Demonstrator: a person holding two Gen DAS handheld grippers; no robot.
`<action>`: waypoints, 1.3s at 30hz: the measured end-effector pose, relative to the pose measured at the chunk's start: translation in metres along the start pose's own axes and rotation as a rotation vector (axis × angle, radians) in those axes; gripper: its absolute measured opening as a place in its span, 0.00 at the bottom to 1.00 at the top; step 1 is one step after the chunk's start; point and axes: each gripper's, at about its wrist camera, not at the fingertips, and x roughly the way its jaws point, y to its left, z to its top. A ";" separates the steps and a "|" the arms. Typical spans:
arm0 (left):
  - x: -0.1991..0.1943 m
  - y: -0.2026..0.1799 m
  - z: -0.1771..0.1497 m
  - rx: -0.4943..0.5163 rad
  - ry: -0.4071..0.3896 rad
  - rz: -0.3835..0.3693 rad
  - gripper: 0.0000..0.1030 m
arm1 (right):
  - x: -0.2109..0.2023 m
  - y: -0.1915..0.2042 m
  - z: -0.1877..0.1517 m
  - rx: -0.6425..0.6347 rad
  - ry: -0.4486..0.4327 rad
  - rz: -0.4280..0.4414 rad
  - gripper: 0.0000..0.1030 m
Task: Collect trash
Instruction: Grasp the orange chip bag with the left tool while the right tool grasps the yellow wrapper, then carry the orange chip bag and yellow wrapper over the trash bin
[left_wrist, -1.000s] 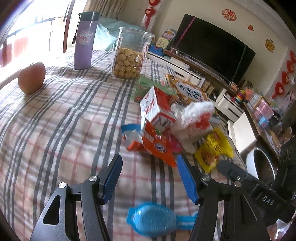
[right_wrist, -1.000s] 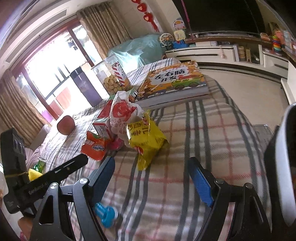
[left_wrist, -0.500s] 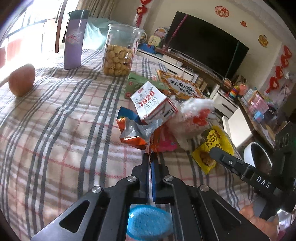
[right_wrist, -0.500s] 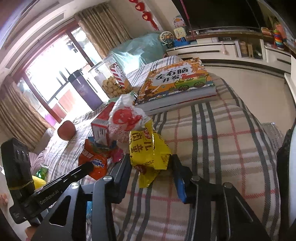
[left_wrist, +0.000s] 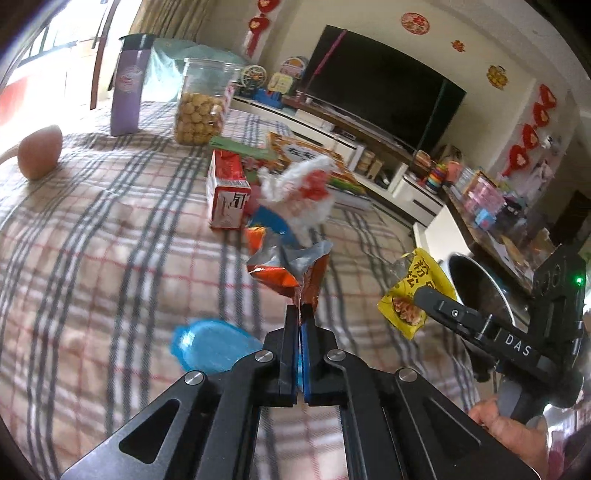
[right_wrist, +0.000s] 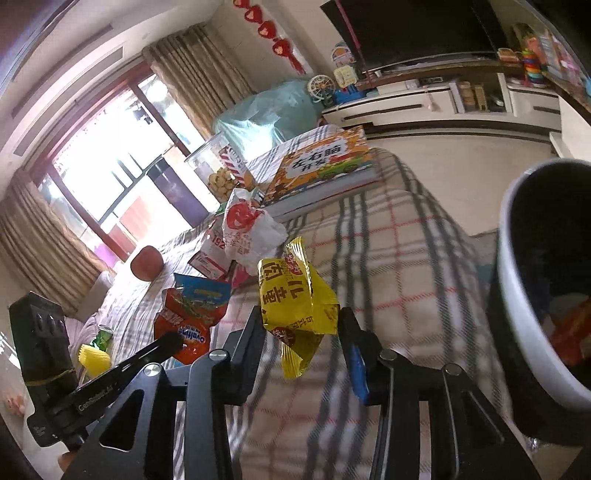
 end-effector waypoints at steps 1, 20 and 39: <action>0.000 -0.002 -0.001 0.005 0.003 -0.006 0.00 | -0.005 -0.003 -0.002 0.005 -0.002 -0.002 0.35; -0.001 -0.063 -0.019 0.113 0.035 -0.088 0.00 | -0.069 -0.031 -0.015 0.052 -0.082 -0.039 0.35; 0.026 -0.127 -0.016 0.220 0.060 -0.170 0.00 | -0.120 -0.081 -0.016 0.131 -0.167 -0.116 0.35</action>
